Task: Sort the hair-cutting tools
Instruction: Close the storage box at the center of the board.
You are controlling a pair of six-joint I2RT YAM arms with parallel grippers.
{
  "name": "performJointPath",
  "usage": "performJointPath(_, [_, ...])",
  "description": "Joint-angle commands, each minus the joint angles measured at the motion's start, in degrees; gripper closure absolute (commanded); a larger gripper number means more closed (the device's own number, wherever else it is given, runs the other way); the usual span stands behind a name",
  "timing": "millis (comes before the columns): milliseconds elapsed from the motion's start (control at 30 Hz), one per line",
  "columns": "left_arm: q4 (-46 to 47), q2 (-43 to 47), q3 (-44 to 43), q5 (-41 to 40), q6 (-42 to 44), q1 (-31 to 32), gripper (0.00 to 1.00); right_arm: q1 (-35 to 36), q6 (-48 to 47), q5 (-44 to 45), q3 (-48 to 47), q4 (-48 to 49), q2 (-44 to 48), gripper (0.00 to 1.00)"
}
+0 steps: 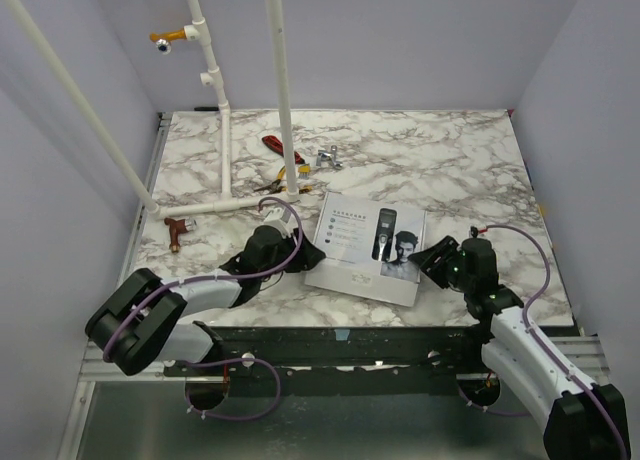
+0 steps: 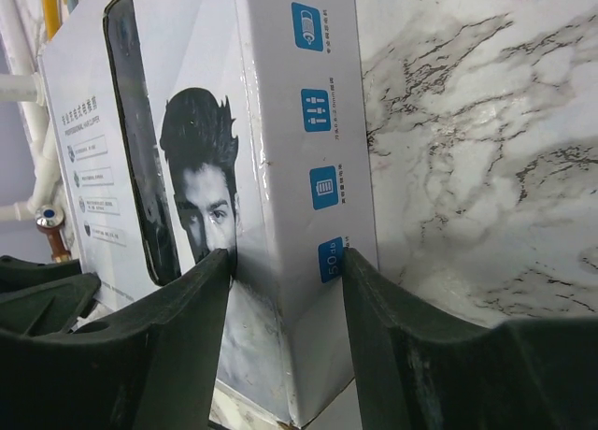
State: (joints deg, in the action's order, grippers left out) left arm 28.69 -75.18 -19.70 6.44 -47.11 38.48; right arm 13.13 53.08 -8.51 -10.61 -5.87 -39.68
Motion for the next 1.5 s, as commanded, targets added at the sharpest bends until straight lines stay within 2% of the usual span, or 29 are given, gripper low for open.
performJointPath(0, [6.28, 1.32, 3.19, 3.74, -1.09, -0.08, 0.51, 0.36, 0.7, -0.89, 0.13, -3.03, 1.07, 0.44])
performJointPath(167, [-3.56, 14.73, 2.25, -0.69, 0.56, -4.22, 0.37, 0.41, 0.63, 5.87, -4.13, -7.43, 6.96, 0.36])
performJointPath(267, [-6.55, 18.02, 0.97, -1.0, -0.2, -8.98, 0.38, 0.32, 1.76, 10.26, -5.87, -10.62, 6.63, 0.35])
performJointPath(333, [-7.57, 17.11, -0.13, -0.13, -1.86, -11.89, 0.44, 0.32, 3.63, 12.08, -5.39, -10.92, 6.38, 0.37])
performJointPath(400, [-7.78, 13.98, -1.4, -0.19, -2.43, -12.46, 0.53, 0.32, 5.95, 13.59, -4.07, -10.64, 6.56, 0.43])
performJointPath(567, [-2.03, 2.43, -3.23, 4.23, -4.17, -12.55, 0.74, 0.32, 8.18, 16.48, -2.29, -9.77, 6.8, 0.75])
performJointPath(700, [1.67, -2.94, -3.36, 6.3, -4.31, -12.55, 0.82, 0.32, 7.57, 15.77, -1.93, -10.35, 5.88, 0.9])
performJointPath(800, [5.44, -4.79, -2.13, 8.62, -4.74, -12.38, 0.87, 0.31, 6.6, 11.2, 0.47, -7.34, 5.07, 0.99])
performJointPath(900, [7.13, -5.62, -1.57, 10.54, -4.45, -11.41, 0.91, 0.31, 7.86, 6.29, 2.87, -5.12, 4.03, 0.99])
performJointPath(1200, [14.8, -8.13, 1.83, 14.7, -6.83, -7.04, 0.96, 0.32, 6.45, 0.0, 3.11, -2.77, 5.33, 0.99])
performJointPath(1467, [17.0, -3.51, 4.97, 15.34, -8.85, -4.22, 0.97, 0.32, 3.68, -3.26, 0.12, -5.76, 11.09, 0.99])
